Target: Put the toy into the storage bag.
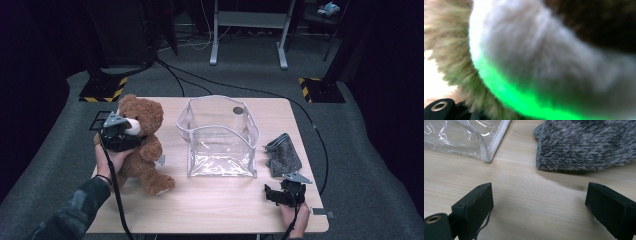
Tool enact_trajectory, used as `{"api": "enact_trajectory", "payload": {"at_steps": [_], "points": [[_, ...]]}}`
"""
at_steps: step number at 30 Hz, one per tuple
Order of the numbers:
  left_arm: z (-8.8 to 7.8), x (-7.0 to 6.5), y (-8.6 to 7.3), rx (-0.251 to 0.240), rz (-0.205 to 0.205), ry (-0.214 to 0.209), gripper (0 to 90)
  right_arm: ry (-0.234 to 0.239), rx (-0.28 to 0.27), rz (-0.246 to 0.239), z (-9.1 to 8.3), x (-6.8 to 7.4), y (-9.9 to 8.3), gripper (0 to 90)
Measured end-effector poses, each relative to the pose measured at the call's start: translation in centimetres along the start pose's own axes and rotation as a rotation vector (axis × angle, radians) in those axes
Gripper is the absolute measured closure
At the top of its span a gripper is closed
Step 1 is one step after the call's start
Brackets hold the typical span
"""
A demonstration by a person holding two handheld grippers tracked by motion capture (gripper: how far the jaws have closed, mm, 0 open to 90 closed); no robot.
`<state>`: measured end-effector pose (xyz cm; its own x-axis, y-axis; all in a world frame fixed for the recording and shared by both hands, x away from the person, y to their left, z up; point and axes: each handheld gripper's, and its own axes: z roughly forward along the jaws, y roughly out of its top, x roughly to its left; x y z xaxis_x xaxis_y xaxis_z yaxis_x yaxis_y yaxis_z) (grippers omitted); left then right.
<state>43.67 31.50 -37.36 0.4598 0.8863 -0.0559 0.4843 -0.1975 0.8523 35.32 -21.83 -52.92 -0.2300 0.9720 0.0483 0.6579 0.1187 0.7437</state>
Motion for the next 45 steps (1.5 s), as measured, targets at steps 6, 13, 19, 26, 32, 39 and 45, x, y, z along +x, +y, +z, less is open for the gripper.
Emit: {"api": "enact_trajectory", "payload": {"at_steps": [6,13,19,26,32,39,45], "points": [[-0.2,0.5,1.6,-0.030,-0.004,0.014,48.3,-0.001,0.001,-0.002,0.0,0.0,0.0,7.2],[-0.6,0.8,3.5,-0.048,-0.001,0.028,48.0,-0.003,0.002,-0.002,0.0,0.0,0.0,7.2],[-0.7,0.8,5.1,-0.061,0.007,0.040,48.0,-0.002,0.001,-0.005,0.0,0.0,0.0,7.1],[-1.0,0.7,7.2,-0.074,0.029,0.052,48.0,-0.003,0.000,-0.004,0.0,0.1,0.0,7.2],[-1.3,0.7,8.8,-0.092,0.036,0.067,47.9,-0.004,0.002,-0.006,0.0,0.1,0.0,7.2],[-1.7,1.0,10.5,-0.106,0.042,0.088,47.9,-0.007,0.003,-0.006,0.0,0.1,0.0,7.2],[-1.9,0.9,12.0,-0.123,0.048,0.103,47.8,-0.010,0.001,-0.015,0.0,0.0,0.0,7.2]]}}
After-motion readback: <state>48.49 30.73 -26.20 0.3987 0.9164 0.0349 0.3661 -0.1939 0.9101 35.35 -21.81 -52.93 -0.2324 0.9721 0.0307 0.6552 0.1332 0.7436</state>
